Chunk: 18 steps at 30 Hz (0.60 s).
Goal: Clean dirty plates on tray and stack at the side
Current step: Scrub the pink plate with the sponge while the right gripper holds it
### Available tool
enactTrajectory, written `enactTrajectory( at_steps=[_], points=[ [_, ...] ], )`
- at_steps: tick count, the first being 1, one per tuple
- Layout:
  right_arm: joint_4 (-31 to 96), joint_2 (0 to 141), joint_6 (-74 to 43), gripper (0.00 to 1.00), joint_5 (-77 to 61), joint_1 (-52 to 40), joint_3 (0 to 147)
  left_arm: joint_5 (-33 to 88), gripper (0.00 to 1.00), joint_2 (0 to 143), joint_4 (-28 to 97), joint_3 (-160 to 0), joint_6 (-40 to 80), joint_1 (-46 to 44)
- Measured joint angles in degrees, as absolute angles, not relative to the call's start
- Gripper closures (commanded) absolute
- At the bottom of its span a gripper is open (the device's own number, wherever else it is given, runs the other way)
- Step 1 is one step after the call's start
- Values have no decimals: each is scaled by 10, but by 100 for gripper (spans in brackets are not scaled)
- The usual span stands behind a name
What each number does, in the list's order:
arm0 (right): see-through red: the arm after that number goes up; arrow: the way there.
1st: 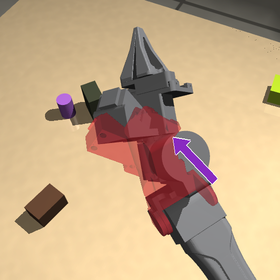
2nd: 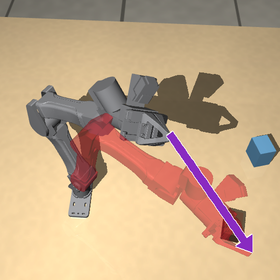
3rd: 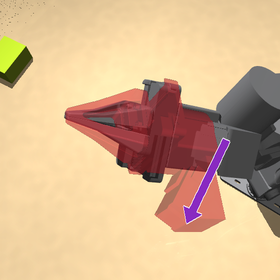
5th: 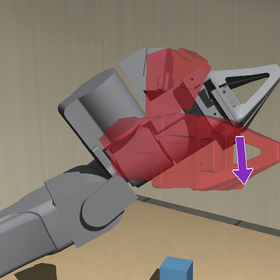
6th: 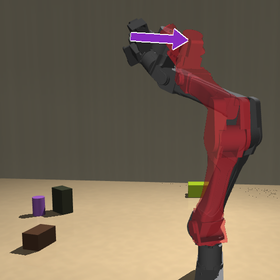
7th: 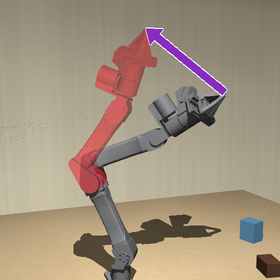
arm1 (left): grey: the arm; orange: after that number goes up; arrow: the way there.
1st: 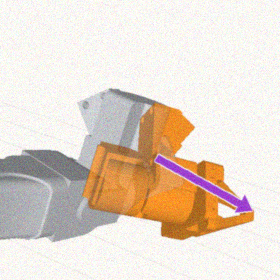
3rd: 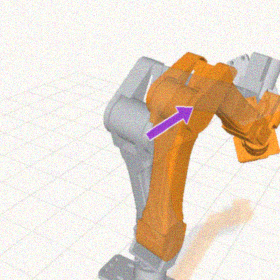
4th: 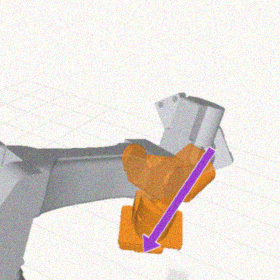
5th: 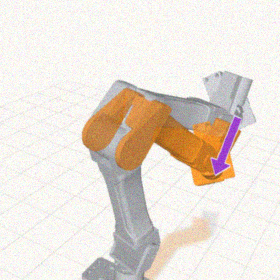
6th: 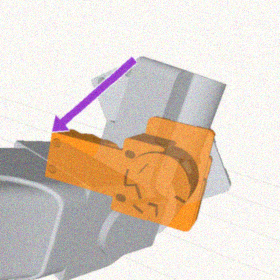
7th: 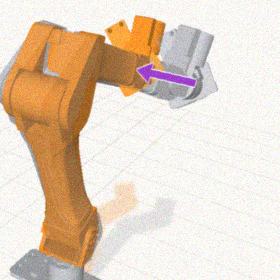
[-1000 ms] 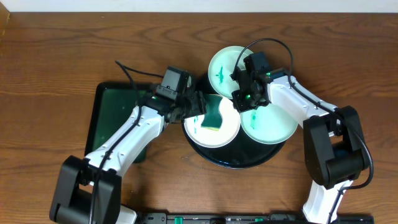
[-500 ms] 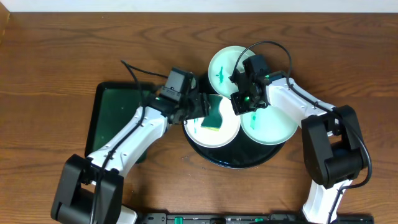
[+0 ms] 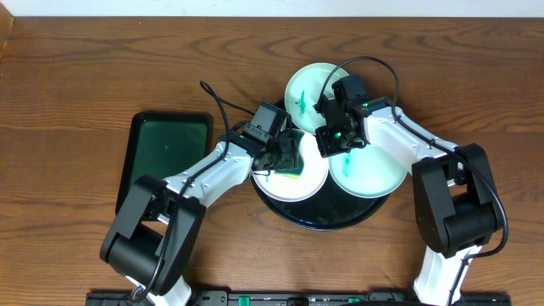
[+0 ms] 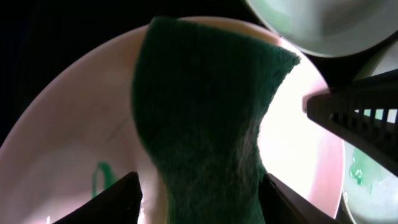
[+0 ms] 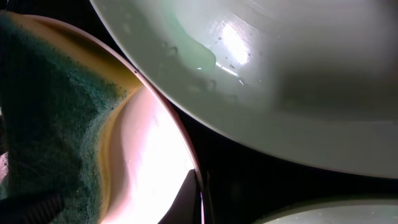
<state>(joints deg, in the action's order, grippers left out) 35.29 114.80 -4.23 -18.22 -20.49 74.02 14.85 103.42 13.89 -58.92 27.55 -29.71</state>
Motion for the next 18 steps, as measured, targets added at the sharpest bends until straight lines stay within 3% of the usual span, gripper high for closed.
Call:
enactTrajectory(
  at_steps=[18],
  points=[
    [349,1148,-43,99,-183,-205,738,60,39,1005,135,-589,231,-310]
  ],
)
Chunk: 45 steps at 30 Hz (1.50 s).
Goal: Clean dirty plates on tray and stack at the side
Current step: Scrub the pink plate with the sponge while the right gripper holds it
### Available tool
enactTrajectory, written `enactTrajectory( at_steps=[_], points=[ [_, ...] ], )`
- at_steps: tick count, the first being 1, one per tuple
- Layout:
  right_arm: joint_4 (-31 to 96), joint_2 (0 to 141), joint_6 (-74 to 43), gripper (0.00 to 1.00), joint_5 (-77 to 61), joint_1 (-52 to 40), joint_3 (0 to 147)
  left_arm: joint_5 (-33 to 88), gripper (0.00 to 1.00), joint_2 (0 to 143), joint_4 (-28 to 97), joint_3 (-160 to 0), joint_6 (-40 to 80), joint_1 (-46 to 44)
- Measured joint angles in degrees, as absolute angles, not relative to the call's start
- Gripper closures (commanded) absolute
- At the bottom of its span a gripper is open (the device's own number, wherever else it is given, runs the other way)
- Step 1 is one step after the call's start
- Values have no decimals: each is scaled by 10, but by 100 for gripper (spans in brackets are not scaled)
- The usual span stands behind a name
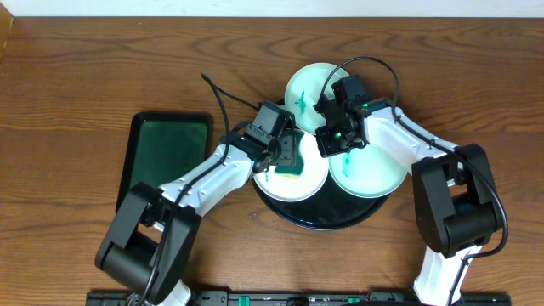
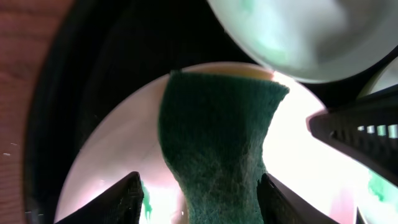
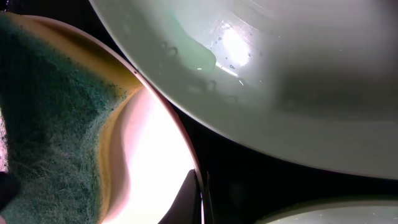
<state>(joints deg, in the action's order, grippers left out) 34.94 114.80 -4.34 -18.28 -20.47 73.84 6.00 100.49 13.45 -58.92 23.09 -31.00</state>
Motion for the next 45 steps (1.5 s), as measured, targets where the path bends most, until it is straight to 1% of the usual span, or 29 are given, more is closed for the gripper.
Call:
enactTrajectory(
  at_steps=[4,12,23,27,28,30,33,35,41,42,45],
  points=[
    [347,1148,-43,99,-184,-205,737,51,39,1002,136,-589,229,-323],
    [346,1148,-43,99,-184,-205,737,26,40,1002,141,-589,227,-383],
    [345,1148,-43,99,-184,-205,735,-55,40,1006,142,-589,227,-381],
    [344,1148,-43,99,-184,-205,735,-51,41,1016,134,-589,227,-381],
    [344,1148,-43,99,-184,-205,735,-48,44,1019,132,-589,227,-381],
    [344,1148,-43,99,-184,-205,735,-44,46,1020,129,-589,228,-381],
    [344,1148,-43,99,-184,-205,735,-42,47,1020,126,-589,229,-381],
    [344,1148,-43,99,-184,-205,735,-42,50,1020,126,-589,229,-381],
    [344,1148,-43,99,-185,-205,735,-38,50,1038,124,-589,229,-381],
    [344,1148,-43,99,-185,-205,735,-38,51,1044,122,-589,229,-381],
    [344,1148,-44,99,-185,-205,734,-37,68,1057,116,-590,235,-381]
  ],
)
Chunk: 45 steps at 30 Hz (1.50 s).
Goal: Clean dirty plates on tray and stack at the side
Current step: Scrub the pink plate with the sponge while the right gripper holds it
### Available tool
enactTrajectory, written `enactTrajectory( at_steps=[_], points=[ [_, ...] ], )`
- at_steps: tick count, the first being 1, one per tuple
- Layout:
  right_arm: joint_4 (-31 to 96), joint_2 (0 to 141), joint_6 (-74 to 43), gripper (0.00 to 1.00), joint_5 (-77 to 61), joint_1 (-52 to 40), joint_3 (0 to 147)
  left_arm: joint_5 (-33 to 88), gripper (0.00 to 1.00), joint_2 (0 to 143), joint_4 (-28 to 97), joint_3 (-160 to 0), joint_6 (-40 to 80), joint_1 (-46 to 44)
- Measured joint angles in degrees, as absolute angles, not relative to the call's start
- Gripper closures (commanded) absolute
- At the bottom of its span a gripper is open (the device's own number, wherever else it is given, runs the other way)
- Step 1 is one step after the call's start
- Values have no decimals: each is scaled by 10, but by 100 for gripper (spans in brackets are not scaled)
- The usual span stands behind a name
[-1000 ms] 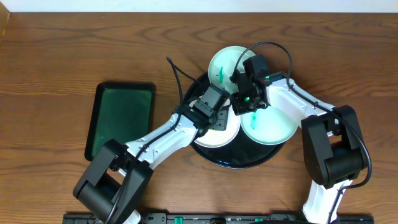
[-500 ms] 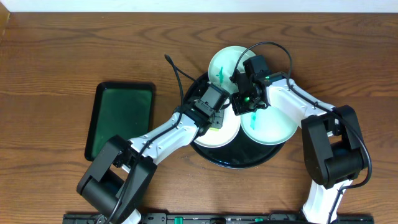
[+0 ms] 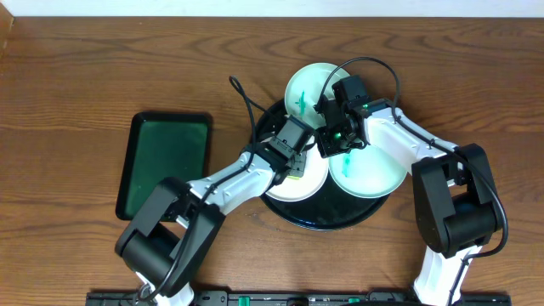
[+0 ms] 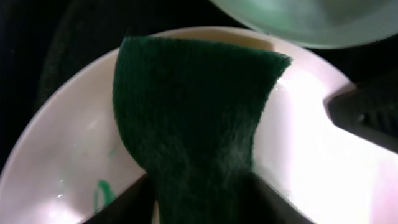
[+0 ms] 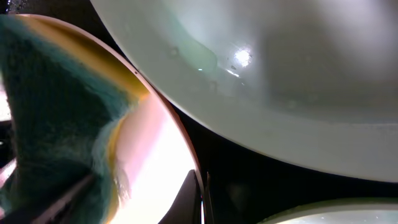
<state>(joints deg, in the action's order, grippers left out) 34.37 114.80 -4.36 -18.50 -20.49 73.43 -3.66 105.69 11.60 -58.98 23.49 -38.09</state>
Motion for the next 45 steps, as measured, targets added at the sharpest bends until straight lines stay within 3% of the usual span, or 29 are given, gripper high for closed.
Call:
enactTrajectory(
  at_steps=[3,4,20,26,34,45],
  points=[
    [344,1148,-44,99,-185,-205,734,-29,86,1057,114,-592,239,-382],
    [344,1148,-44,99,-185,-205,734,-28,87,1057,114,-592,240,-383],
    [344,1148,-49,99,-187,-205,733,-207,92,1048,188,-592,235,-345],
    [342,1148,-50,99,-189,-206,733,-147,92,1027,183,-592,235,-324],
    [340,1148,-50,99,-189,-206,732,38,92,970,135,-591,253,-314],
    [335,1148,-53,99,-190,-206,730,84,93,1058,133,-591,269,-315]
  ],
)
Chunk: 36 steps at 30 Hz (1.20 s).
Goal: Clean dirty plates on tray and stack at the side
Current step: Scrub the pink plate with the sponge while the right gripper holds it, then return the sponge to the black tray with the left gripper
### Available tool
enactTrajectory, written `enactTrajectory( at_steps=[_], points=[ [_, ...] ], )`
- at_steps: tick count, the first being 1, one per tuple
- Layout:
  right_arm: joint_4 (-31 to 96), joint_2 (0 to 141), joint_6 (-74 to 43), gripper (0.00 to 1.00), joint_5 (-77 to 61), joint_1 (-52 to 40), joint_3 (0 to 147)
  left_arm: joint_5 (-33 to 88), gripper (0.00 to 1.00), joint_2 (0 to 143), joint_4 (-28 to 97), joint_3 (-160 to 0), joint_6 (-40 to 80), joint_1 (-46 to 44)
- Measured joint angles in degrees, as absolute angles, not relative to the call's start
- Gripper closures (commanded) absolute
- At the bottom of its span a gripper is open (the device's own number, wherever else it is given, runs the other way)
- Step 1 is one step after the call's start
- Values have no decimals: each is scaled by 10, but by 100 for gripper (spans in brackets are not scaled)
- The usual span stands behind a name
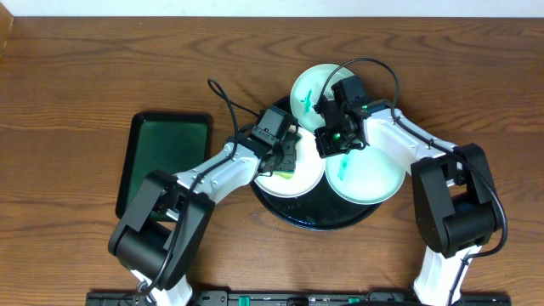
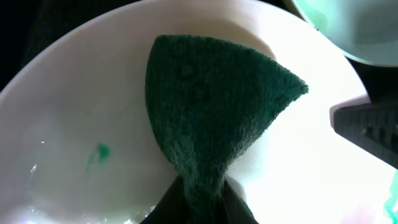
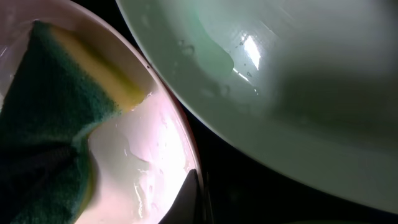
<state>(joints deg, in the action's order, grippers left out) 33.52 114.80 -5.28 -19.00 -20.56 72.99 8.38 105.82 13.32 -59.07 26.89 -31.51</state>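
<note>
On the round black tray sits a white plate, wet, with a small green spot on it. My left gripper is shut on a green and yellow sponge that presses on the plate's far half. Shut on that plate's right rim is my right gripper. A pale green plate with a green streak lies at the tray's back. Another pale green plate, also marked, lies on the right.
A dark green rectangular tray rests on the wooden table left of the black tray. Both arms meet over the middle of the black tray, and the two green plates crowd the white one.
My left gripper and the sponge now sit slightly further left on the white plate. The curved green streak on the plate is down to a small spot. The right gripper still holds the rim.
The sponge lay on the white plate in my left gripper, a green streak near the plate's front left. Then it sat toward the far rim, then further right. The right gripper held the rim throughout. Now only a green spot is left.
</note>
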Motion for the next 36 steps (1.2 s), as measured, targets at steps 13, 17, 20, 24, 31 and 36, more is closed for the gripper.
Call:
enactTrajectory(
  at_steps=[13,17,20,24,31,36],
  points=[
    [326,1149,-64,99,-196,-208,729,-174,93,1021,268,-595,299,-333],
    [322,1149,-67,99,-193,-210,728,-216,93,953,277,-579,305,-322],
    [321,1148,-68,99,-193,-210,728,-233,93,881,278,-578,309,-313],
    [322,1141,-63,99,-183,-214,728,-240,92,797,285,-578,313,-307],
    [338,1049,-33,99,-110,-236,744,-225,93,727,337,-578,315,-229],
    [335,966,-15,99,28,-286,764,-193,93,701,376,-578,315,-135]
  ],
)
